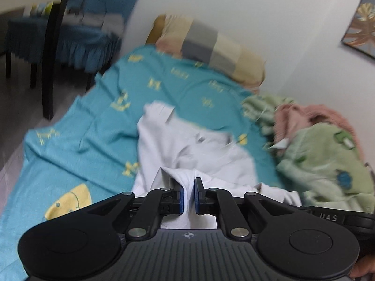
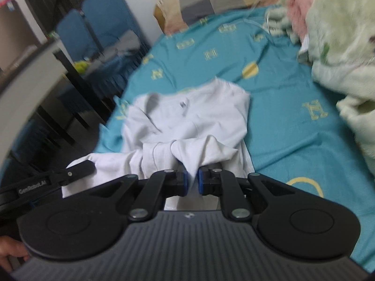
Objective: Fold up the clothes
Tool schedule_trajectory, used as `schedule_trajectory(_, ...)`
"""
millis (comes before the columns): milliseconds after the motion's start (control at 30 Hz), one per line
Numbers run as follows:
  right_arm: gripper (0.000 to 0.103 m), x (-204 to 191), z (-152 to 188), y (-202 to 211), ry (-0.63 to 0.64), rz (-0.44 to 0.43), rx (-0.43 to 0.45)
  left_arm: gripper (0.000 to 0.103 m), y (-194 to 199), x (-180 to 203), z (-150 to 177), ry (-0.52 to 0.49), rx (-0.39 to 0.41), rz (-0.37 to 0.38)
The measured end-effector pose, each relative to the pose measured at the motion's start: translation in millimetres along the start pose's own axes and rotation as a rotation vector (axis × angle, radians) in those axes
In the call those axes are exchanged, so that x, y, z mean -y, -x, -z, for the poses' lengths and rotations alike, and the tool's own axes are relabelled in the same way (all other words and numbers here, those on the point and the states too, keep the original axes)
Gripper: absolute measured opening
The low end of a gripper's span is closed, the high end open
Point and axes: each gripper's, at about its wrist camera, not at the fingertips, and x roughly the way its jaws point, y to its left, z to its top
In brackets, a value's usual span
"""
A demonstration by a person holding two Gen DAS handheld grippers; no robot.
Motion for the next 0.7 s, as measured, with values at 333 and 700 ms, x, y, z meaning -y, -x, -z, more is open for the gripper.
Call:
schedule_trajectory(333, 0.014, 5.6, 5.2, -49.6, -0.01, 0.071, -0.077, 0.016, -41.7, -10.6, 6.6, -0.113, -0.053, -0.053)
schedule_trajectory(700, 0.048, -11.5, 0.0, -4.8, 0.064, 0.085, 0.022, 0.072, 34.9, 25.3, 9.9, -0.215, 0.044, -0.084)
